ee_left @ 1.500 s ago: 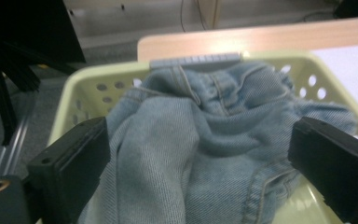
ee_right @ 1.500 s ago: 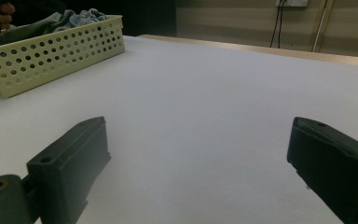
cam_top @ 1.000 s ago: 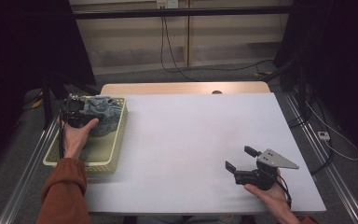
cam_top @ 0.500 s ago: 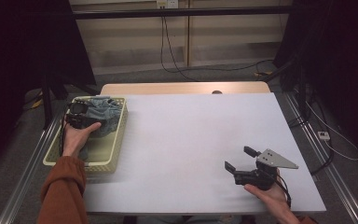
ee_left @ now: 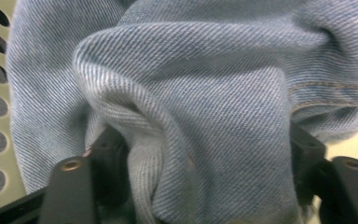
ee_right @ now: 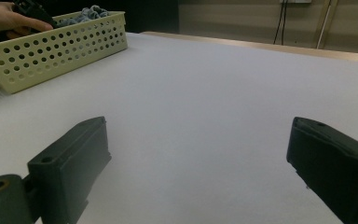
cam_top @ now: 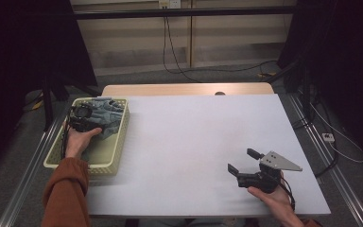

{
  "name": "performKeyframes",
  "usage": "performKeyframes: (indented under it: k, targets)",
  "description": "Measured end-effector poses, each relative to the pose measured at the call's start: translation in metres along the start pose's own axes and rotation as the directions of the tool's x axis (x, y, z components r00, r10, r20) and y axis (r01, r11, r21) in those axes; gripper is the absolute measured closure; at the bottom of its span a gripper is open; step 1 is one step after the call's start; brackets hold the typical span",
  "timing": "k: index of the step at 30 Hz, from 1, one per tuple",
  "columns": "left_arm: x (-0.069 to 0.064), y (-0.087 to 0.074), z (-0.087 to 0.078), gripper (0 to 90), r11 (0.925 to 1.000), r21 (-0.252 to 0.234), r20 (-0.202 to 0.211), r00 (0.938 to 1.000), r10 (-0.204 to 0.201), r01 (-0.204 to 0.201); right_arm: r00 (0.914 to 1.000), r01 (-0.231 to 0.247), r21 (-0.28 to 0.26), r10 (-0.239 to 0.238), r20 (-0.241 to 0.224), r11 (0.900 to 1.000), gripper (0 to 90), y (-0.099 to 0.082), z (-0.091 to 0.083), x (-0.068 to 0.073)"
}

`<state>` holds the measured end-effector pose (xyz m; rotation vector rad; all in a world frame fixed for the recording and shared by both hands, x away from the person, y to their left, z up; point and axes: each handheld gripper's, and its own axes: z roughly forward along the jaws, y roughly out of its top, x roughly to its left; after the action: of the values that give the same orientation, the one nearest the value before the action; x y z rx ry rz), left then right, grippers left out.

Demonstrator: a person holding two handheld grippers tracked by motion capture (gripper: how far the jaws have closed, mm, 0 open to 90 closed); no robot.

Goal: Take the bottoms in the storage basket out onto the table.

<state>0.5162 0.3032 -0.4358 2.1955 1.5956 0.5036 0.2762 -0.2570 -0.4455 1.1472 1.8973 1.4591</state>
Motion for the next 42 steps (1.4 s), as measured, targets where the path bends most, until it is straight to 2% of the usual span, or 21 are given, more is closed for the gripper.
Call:
performKeyframes:
  k: [4,6,8,12,13,17,24,25,26,33,35,38,39,42]
  targets:
    - [0.001,-0.002,-0.002,53.0,0.9997,0.001,-0.006,0.9997,-0.026,0.026,1.0000,0.002,0.001,-0.002,0.002,1.0000,5.6,0.000,0.000,0.000]
    - [0.002,-0.001,-0.003,58.2,0.9996,0.008,-0.005,0.9996,-0.027,0.027,1.0000,0.000,0.000,0.000,0.004,1.0000,5.6,0.000,0.000,0.000]
    - [0.002,-0.002,-0.004,64.6,0.9983,-0.002,0.001,0.9983,-0.058,0.058,1.0000,0.002,0.000,-0.002,0.005,1.0000,5.6,0.000,0.000,-0.001]
    - [0.002,-0.002,-0.009,71.2,0.9971,-0.016,0.001,0.9972,-0.075,0.075,1.0000,0.002,0.002,-0.002,0.004,1.0000,5.6,0.000,0.001,0.000]
    - [0.002,-0.002,-0.010,71.9,0.9957,-0.024,0.005,0.9960,-0.089,0.089,1.0000,0.001,0.001,-0.001,0.006,1.0000,5.6,0.000,0.001,-0.001]
    - [0.004,-0.006,-0.016,72.1,0.9946,-0.055,0.035,0.9957,-0.086,0.088,1.0000,-0.004,0.002,0.004,0.008,1.0000,5.7,0.000,0.001,-0.001]
    - [0.002,-0.011,-0.028,72.2,0.9873,-0.120,0.054,0.9937,-0.098,0.104,0.9999,-0.002,0.002,0.002,0.010,1.0000,5.7,0.000,0.001,-0.001]
    - [0.003,-0.012,-0.030,72.2,0.9879,-0.122,0.055,0.9944,-0.090,0.096,0.9999,-0.002,0.002,0.002,0.010,1.0000,5.6,0.000,0.001,-0.001]
    - [0.002,-0.012,-0.031,72.3,0.9840,-0.138,0.055,0.9929,-0.105,0.112,0.9999,-0.002,0.002,0.002,0.010,1.0000,5.6,0.000,0.001,-0.001]
    - [-0.002,-0.014,-0.042,73.1,0.9771,-0.188,0.028,0.9950,-0.096,0.100,0.9999,-0.004,0.003,0.004,0.010,1.0000,5.6,0.000,0.001,-0.001]
    - [-0.005,-0.014,-0.045,73.3,0.9699,-0.219,0.016,0.9943,-0.106,0.107,1.0000,-0.003,0.002,0.003,0.009,1.0000,5.7,0.000,0.001,-0.001]
    - [-0.007,-0.017,-0.050,73.5,0.9640,-0.247,0.007,0.9951,-0.099,0.098,0.9999,-0.004,0.006,0.004,0.013,1.0000,5.7,0.000,0.001,-0.001]
    - [-0.007,-0.018,-0.051,73.7,0.9585,-0.264,0.015,0.9941,-0.107,0.107,0.9999,-0.004,0.006,0.004,0.013,1.0000,5.7,0.000,0.001,-0.001]
    - [-0.007,-0.023,-0.054,74.2,0.9502,-0.292,0.019,0.9938,-0.109,0.110,0.9999,-0.004,0.005,0.003,0.014,1.0000,5.7,0.000,0.001,-0.001]
